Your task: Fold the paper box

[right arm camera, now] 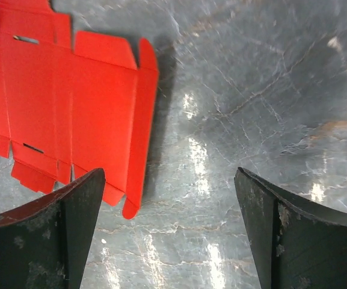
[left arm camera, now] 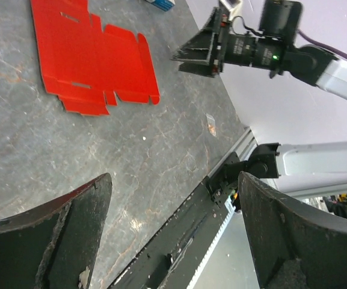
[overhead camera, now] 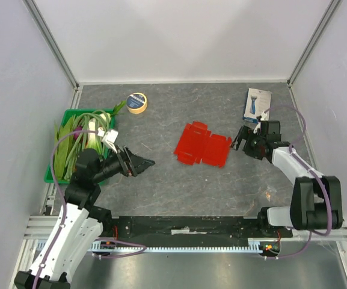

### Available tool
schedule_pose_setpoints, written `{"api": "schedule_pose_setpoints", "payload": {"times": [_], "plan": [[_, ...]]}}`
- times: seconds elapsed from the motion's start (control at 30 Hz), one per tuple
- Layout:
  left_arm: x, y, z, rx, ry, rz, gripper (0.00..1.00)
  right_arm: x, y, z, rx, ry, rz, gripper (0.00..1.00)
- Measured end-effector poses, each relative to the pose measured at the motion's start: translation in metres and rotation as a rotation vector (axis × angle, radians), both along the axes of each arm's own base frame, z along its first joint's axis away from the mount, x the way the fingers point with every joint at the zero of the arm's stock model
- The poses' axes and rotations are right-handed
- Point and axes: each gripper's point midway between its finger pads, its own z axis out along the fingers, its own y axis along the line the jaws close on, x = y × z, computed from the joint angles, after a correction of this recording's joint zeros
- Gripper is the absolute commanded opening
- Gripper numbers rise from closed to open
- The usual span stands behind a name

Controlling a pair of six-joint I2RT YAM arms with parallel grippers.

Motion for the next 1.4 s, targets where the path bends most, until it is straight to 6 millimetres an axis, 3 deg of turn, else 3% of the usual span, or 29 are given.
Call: {"api": "schedule_pose_setpoints", "payload": {"times": [0.03, 0.07, 0.17, 0.3, 0.47, 0.6, 0.73, 0.83, 1.0, 1.23, 1.4], "plan": [[-0.003, -0.001, -0.003, -0.009, 0.006, -0.006, 0.91, -0.001, -0.001, -0.011, 0.034, 0.027, -0.011, 0.90], [-0.005, -0.001, -0.008, -0.021, 0.017, -0.011, 0.91, -0.003, -0.002, -0.020, 0.067, 0.048, -0.021, 0.80], [-0.013, -0.005, -0.020, -0.055, 0.050, -0.036, 0.91, -0.001, -0.003, -0.036, 0.162, 0.062, -0.043, 0.70], [-0.019, -0.011, -0.042, -0.083, 0.121, -0.061, 0.90, 0.007, 0.006, -0.043, 0.268, 0.041, -0.030, 0.63], [-0.023, -0.015, -0.049, -0.108, 0.150, -0.074, 0.90, 0.011, 0.024, -0.047, 0.365, 0.005, 0.013, 0.50], [-0.022, -0.021, -0.048, -0.135, 0.155, -0.087, 0.90, 0.009, 0.043, -0.052, 0.429, -0.003, 0.040, 0.27], [-0.020, -0.028, -0.060, -0.155, 0.205, -0.072, 0.90, -0.010, 0.071, -0.059, 0.495, 0.023, 0.057, 0.00], [-0.018, -0.034, -0.077, -0.154, 0.280, -0.039, 0.90, -0.028, 0.086, -0.060, 0.568, 0.043, 0.027, 0.00], [-0.009, -0.045, -0.107, -0.139, 0.407, 0.041, 0.90, -0.047, 0.089, -0.050, 0.682, 0.015, -0.080, 0.00], [0.010, -0.058, -0.144, -0.106, 0.517, 0.130, 0.87, -0.059, 0.096, -0.020, 0.800, -0.067, -0.159, 0.00], [0.024, -0.068, -0.159, -0.116, 0.550, 0.176, 0.84, -0.053, 0.094, 0.012, 0.854, -0.167, -0.176, 0.00]]}}
